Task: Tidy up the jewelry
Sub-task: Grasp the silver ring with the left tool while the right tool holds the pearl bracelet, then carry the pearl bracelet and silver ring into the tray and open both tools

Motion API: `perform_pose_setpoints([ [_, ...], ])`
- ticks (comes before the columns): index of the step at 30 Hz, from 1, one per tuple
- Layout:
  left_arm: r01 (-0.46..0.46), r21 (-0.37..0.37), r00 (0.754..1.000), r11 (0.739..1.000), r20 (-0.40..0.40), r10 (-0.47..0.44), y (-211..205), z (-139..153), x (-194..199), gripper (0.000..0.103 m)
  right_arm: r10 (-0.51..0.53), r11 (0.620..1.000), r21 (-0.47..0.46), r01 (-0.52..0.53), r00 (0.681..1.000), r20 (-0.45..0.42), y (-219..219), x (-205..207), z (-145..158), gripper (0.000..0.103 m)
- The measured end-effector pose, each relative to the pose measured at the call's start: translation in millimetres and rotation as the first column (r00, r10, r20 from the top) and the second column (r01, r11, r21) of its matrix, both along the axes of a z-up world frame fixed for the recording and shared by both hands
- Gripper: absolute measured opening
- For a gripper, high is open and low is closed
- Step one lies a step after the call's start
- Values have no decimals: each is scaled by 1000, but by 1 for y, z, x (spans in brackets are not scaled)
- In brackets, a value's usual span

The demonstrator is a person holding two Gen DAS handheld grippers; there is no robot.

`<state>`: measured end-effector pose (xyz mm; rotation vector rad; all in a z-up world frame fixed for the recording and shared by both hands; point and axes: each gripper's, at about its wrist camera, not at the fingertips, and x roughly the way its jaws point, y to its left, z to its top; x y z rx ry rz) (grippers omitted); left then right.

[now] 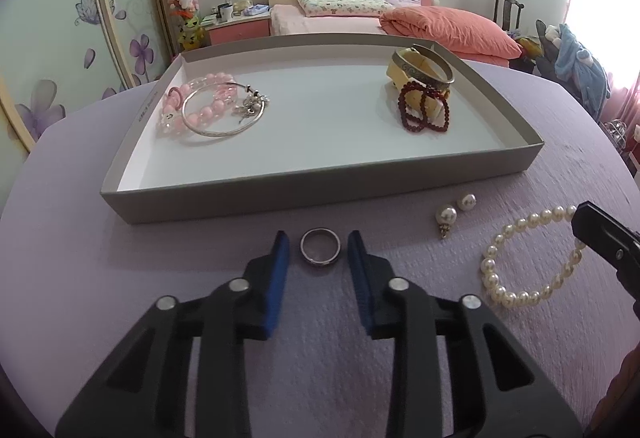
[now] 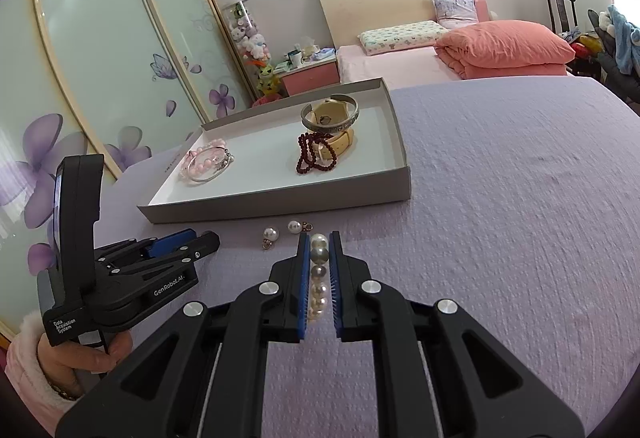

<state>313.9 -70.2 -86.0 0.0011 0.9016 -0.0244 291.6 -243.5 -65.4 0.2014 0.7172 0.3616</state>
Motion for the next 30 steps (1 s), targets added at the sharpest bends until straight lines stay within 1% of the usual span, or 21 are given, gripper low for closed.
perform_pose_setpoints([
  [4, 11, 2, 1000, 1000, 1, -11, -3, 0, 1, 22, -1, 1000, 1, 1, 1000, 0, -1, 0, 0, 10],
  [13, -2, -34, 1000, 999, 14, 2, 6, 2, -1, 22, 3, 1000, 0, -3, 1000, 5, -1, -1, 2, 10],
  [17, -15, -26, 998, 1000, 54, 17, 14, 9, -11, 22, 9, 1000, -3, -9, 1000, 16, 1, -3, 5, 10],
  [23, -52, -65, 991, 997, 120, 59, 32, 24, -33, 22, 19, 1000, 2, -20, 999, 49, 6, -9, 17, 10],
  [26, -70, -81, 982, 994, 171, 83, 40, 38, -46, 22, 27, 1000, 3, -27, 997, 69, 11, -12, 23, 10],
  [30, -90, -100, 963, 991, 245, 112, 51, 54, -65, 22, 33, 999, 7, -34, 995, 91, 17, -15, 30, 10],
])
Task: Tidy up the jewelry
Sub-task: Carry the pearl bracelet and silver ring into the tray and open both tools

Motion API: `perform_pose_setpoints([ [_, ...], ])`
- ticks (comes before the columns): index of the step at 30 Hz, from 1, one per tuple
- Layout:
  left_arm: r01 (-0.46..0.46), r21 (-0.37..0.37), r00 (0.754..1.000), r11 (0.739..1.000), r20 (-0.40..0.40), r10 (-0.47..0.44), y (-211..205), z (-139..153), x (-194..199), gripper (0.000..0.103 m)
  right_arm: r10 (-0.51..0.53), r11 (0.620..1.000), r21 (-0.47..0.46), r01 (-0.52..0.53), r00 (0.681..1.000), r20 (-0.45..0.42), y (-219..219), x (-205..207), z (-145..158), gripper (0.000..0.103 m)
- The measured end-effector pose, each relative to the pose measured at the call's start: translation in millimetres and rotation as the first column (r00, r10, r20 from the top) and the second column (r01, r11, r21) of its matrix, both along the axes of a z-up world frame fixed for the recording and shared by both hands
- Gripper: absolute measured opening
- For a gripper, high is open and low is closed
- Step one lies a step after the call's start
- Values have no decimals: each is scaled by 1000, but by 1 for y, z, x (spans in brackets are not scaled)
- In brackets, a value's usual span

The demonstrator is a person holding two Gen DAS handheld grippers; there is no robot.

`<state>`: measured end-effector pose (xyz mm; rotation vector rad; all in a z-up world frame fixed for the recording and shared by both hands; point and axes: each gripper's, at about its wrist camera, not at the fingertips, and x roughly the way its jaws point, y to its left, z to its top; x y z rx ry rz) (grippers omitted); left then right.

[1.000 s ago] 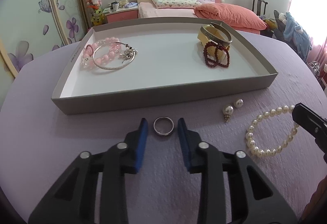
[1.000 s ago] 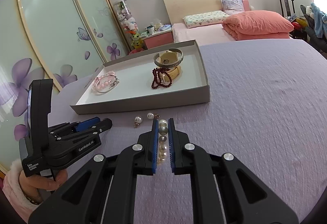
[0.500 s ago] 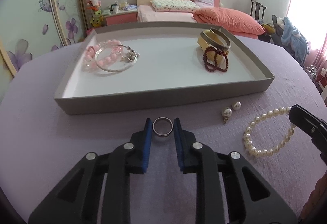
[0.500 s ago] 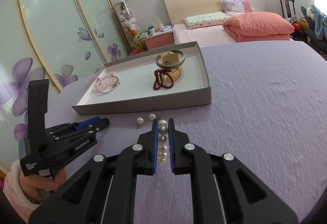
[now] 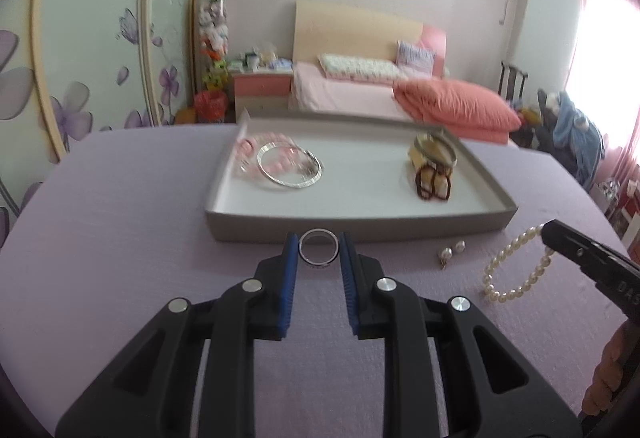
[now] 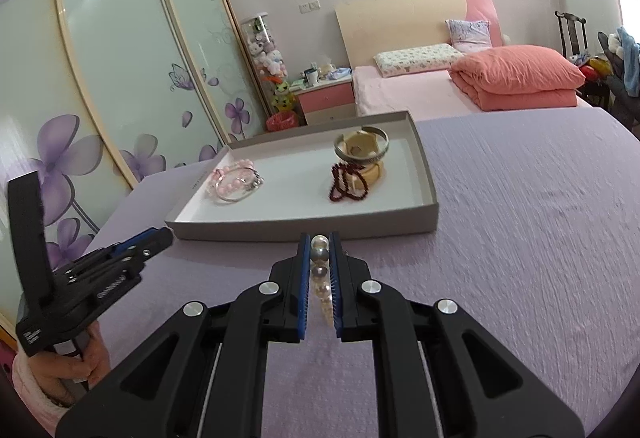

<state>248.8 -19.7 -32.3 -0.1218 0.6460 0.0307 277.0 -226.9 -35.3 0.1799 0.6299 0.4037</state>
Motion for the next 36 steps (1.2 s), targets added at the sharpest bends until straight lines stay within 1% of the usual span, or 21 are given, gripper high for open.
perform_pose_setpoints([
  [4, -25, 6, 998, 1000, 63, 25, 6, 13, -16, 22, 5, 1000, 0, -5, 1000, 19, 5, -3, 6, 10],
  [10, -37, 27, 991, 999, 128, 33, 6, 25, -34, 22, 12, 1000, 5, -12, 999, 48, 11, -9, 13, 10],
  [22, -40, 23, 976, 999, 214, 34, 8, 38, -57, 22, 2, 1000, 15, -4, 992, 123, 17, -20, 27, 10],
  [31, -39, 9, 964, 999, 262, 35, 8, 45, -67, 22, -7, 1000, 18, 4, 984, 177, 17, -27, 39, 10],
  [36, -34, 17, 959, 999, 281, 27, 6, 46, -69, 22, -2, 1000, 23, -3, 980, 197, 20, -26, 43, 10],
])
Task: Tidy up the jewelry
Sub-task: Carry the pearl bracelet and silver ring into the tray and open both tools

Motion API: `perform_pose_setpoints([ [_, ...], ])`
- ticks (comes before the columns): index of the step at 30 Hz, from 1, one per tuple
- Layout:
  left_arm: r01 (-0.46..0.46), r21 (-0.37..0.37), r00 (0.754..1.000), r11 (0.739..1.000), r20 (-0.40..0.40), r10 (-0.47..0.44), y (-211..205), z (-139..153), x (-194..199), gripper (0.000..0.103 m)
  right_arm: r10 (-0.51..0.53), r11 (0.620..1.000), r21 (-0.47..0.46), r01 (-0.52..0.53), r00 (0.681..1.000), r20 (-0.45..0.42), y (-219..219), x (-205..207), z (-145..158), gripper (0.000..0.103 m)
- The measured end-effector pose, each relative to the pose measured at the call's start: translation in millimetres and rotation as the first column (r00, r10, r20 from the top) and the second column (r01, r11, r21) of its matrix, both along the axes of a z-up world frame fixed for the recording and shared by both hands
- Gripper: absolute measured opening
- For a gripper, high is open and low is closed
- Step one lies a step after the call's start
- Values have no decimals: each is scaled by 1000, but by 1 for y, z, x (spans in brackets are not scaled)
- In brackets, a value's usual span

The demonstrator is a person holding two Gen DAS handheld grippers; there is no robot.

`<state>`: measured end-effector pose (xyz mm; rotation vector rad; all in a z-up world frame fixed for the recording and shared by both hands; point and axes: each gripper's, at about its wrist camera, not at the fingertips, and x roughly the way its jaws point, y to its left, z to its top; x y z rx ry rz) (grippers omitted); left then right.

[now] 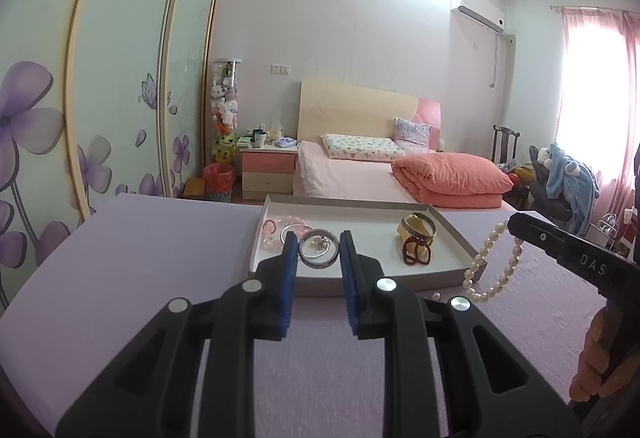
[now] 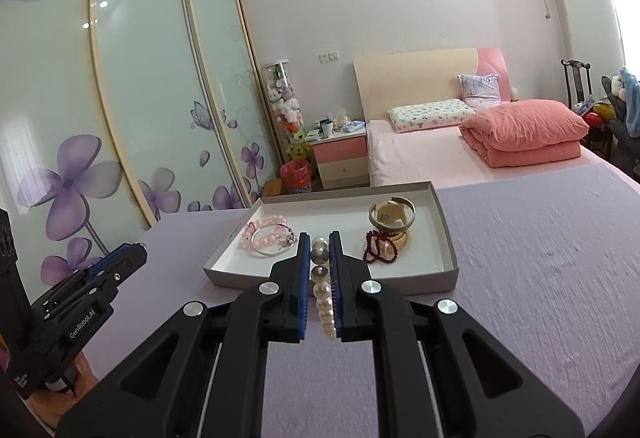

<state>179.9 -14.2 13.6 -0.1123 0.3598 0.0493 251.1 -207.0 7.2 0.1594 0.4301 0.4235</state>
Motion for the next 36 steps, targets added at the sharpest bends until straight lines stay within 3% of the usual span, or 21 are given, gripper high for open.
perform_pose_setpoints([
  [16, 4, -10, 1000, 1000, 27, -3, 2, 17, 41, 22, -3, 1000, -28, 4, 998, 55, 14, 27, 19, 10],
  [31, 50, -27, 997, 998, -49, -51, 2, 14, 115, 22, -29, 998, -55, 32, 999, 43, 26, 79, 22, 10],
  [36, 50, 2, 997, 999, -62, -50, 3, 7, 138, 22, -37, 998, -51, 38, 999, 32, 29, 98, 18, 10],
])
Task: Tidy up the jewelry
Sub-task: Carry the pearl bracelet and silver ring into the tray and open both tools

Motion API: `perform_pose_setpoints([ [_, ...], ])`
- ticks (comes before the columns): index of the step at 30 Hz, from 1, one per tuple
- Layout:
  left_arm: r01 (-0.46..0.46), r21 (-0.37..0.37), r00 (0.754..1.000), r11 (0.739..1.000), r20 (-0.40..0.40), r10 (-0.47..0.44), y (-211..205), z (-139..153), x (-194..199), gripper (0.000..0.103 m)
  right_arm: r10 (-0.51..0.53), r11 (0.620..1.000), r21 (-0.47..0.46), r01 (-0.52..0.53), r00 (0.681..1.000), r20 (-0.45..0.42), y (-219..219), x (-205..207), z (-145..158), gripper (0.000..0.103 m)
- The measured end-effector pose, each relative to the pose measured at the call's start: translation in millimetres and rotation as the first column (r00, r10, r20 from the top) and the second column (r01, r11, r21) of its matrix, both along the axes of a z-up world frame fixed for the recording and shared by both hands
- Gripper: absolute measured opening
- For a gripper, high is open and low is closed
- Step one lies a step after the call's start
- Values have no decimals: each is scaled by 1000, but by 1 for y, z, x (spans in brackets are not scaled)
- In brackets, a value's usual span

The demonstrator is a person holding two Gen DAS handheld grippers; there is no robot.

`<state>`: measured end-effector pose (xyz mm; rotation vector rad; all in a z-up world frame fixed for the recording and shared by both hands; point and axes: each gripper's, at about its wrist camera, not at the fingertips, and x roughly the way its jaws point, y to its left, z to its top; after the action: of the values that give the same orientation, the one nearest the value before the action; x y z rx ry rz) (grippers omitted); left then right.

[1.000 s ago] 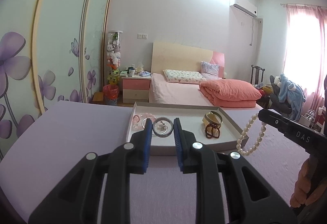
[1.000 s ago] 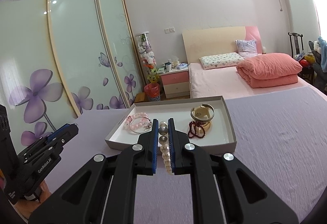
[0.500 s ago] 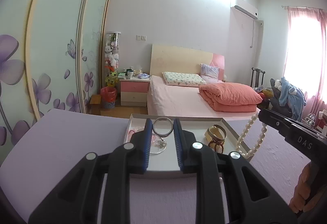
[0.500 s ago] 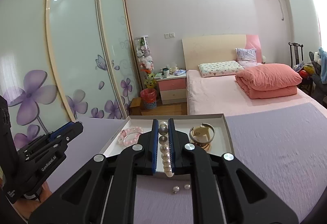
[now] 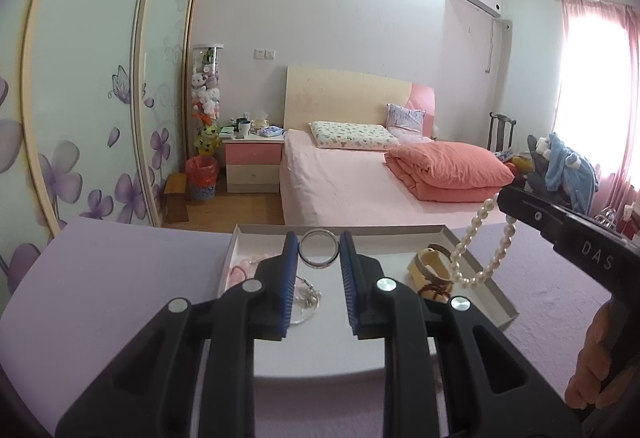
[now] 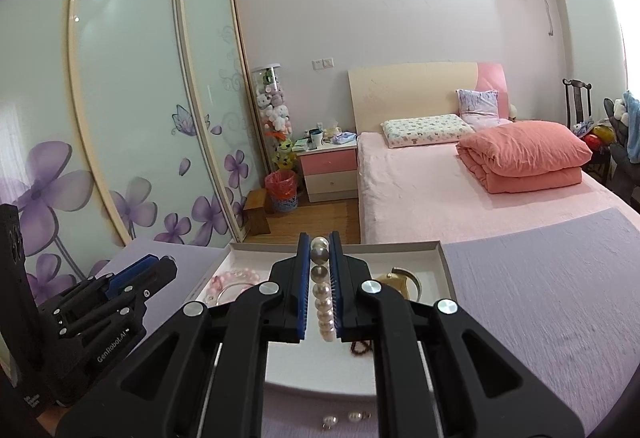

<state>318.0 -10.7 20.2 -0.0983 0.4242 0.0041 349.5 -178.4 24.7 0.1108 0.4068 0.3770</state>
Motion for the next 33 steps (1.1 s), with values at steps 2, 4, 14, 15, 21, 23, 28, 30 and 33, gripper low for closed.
perform_pose_setpoints([
  [2, -8, 5, 1000, 1000, -1, 8, 1, -2, 8, 22, -4, 1000, 2, 4, 1000, -5, -1, 9, -2, 10],
  [4, -13, 3, 1000, 1000, -4, 13, 1, -4, 14, 22, -5, 1000, 4, 5, 1000, -14, 0, 17, -5, 10],
  [14, 13, -22, 999, 1000, -29, -13, -1, -16, 50, 22, 17, 999, 42, -13, 996, -86, 3, 52, -22, 10],
  [15, 16, -22, 999, 1000, -31, -16, -2, -17, 54, 22, 16, 999, 44, -12, 996, -93, 4, 56, -23, 10],
  [21, 24, -12, 999, 1000, -48, -25, -2, -25, 72, 22, 14, 998, 60, -4, 988, -153, 4, 73, -37, 10],
  [23, 24, -20, 998, 1000, -57, -25, -1, -29, 76, 22, 13, 998, 67, -1, 985, -174, 3, 78, -41, 10],
  [28, 32, -22, 996, 999, -81, -33, -1, -37, 84, 22, 5, 998, 60, 7, 980, -199, 3, 85, -47, 11],
  [30, 34, -20, 996, 999, -85, -35, -1, -40, 85, 22, 1, 998, 61, 13, 977, -215, 2, 88, -50, 11],
  [33, 35, -17, 995, 999, -89, -36, -1, -43, 87, 22, 0, 998, 63, 16, 972, -235, 0, 90, -54, 13],
])
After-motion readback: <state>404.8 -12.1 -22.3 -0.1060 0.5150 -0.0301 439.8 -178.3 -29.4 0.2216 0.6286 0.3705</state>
